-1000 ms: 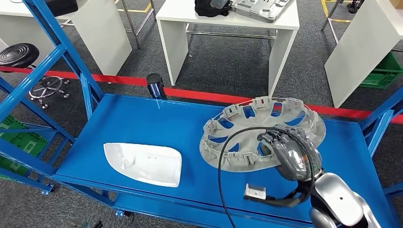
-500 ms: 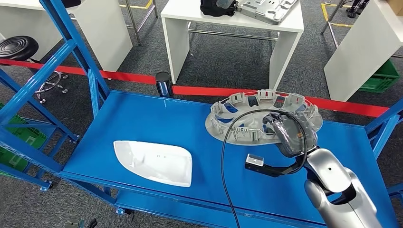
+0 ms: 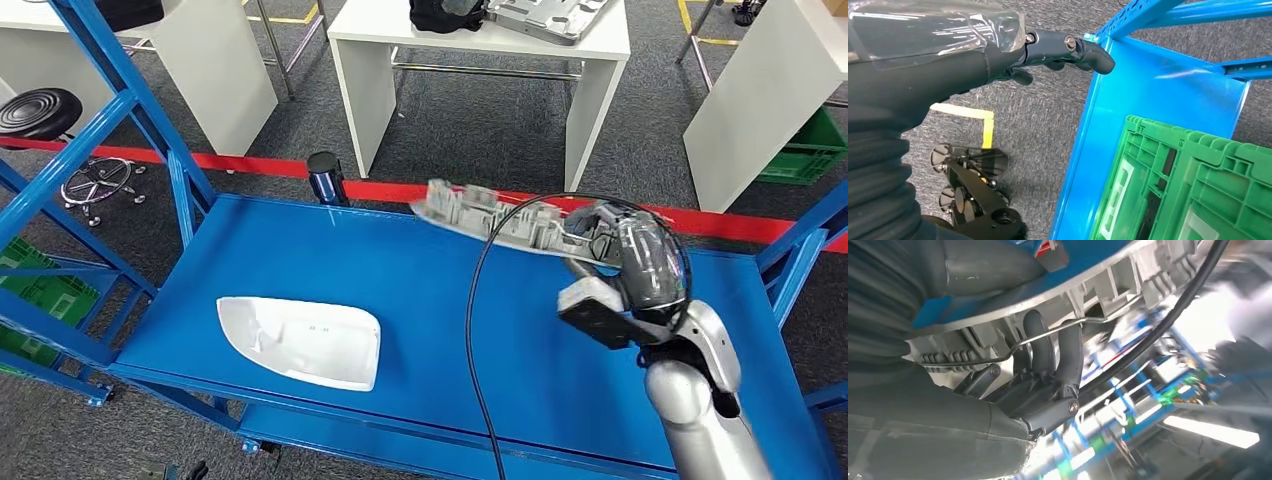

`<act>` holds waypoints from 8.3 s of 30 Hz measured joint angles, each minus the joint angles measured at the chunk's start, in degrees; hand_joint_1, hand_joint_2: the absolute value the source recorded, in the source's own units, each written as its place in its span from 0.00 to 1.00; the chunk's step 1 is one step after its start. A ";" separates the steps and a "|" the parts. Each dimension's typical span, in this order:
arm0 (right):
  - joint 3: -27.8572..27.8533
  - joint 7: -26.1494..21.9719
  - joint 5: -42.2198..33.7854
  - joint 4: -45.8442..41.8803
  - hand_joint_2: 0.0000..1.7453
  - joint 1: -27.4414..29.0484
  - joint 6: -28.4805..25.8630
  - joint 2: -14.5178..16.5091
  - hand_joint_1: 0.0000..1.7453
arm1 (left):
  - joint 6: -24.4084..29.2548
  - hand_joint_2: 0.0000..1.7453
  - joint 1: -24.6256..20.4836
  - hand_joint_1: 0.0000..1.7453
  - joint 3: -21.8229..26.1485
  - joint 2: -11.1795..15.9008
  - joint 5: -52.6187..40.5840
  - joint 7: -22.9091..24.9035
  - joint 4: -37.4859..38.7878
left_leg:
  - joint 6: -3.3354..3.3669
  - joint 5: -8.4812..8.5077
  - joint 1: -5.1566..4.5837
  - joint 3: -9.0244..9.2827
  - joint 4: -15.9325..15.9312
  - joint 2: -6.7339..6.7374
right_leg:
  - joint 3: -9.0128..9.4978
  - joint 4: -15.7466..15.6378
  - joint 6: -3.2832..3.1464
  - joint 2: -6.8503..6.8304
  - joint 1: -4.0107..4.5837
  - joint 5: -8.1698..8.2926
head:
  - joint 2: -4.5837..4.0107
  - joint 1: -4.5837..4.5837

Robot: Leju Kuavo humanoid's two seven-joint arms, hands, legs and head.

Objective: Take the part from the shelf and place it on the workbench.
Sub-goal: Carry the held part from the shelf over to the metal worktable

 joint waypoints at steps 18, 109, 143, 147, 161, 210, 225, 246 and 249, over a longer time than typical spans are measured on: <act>-8.94 -0.74 -22.10 -8.44 1.00 3.85 7.01 4.93 1.00 | -2.01 1.00 0.41 0.00 -0.57 -0.66 0.40 0.51 -1.30 | 2.42 6.05 -0.87 7.53 -15.60 -0.20 | -1.82 2.88 2.01 -0.31 0.13 -0.93 | 0.00 0.29; 4.85 5.63 -73.21 -21.81 1.00 15.46 37.04 -2.67 1.00 | -11.69 1.00 3.27 0.00 2.29 -4.46 -4.39 2.49 -14.00 | 2.20 5.54 0.22 8.45 -15.54 0.48 | -1.21 5.07 3.66 -0.36 -0.60 -2.71 | 0.00 0.61; 2.07 0.43 -62.15 -23.32 1.00 11.96 40.76 -3.41 1.00 | -11.54 1.00 9.52 0.00 -9.63 -4.80 10.22 10.67 -20.49 | 2.32 9.14 -0.56 4.94 -16.24 0.87 | 1.97 5.21 3.18 -0.37 -0.33 -2.68 | 0.00 0.49; 1.87 0.40 -62.06 -23.30 1.00 11.65 40.81 -3.64 1.00 | -11.50 1.00 9.91 0.00 -9.95 -4.83 10.40 10.74 -20.98 | 1.04 10.43 -0.44 3.22 -14.67 0.81 | 5.06 -0.65 1.20 -0.32 0.19 -4.28 | 0.00 0.32; 1.81 0.68 -62.09 -23.34 1.00 12.82 40.79 -3.91 1.00 | -10.85 1.00 11.32 0.00 -12.74 -4.56 13.50 12.71 -21.84 | 3.04 0.15 -1.33 14.43 -16.12 0.14 | -2.74 -0.76 -0.57 -0.50 1.08 3.89 | 0.00 0.11; 1.67 1.22 -59.09 -25.10 1.00 14.48 38.82 -5.25 1.00 | -8.49 1.00 15.85 0.00 -20.97 -5.24 20.63 16.08 -23.80 | 1.62 9.45 -0.95 1.96 -13.36 0.43 | 5.90 -1.10 0.19 -0.61 0.17 -4.67 | 0.00 0.08; 2.35 1.22 -60.14 -26.36 1.00 15.19 38.97 -6.11 1.00 | -10.32 1.00 14.71 0.00 -19.44 -4.89 15.35 12.99 -23.83 | 3.09 2.12 -1.08 14.50 -18.21 0.02 | -1.85 -1.27 1.78 -0.84 -0.14 3.43 | 0.00 -0.03; -3.74 -7.42 -58.93 -24.98 1.00 11.82 42.69 -7.50 1.00 | -12.42 1.00 13.51 0.00 -13.67 -4.72 8.45 14.13 -26.62 | -0.06 -2.11 -0.16 0.40 0.74 0.50 | 1.70 -1.84 -0.39 -2.23 0.32 -0.13 | 0.00 0.19; -4.60 -7.75 -59.21 -24.61 1.00 11.82 42.94 -7.47 1.00 | -12.51 1.00 13.32 0.00 -13.02 -4.64 9.51 15.51 -27.57 | 0.49 1.93 -0.09 6.70 -3.94 0.29 | -0.66 -1.73 -0.03 -1.95 0.37 1.86 | 0.00 0.17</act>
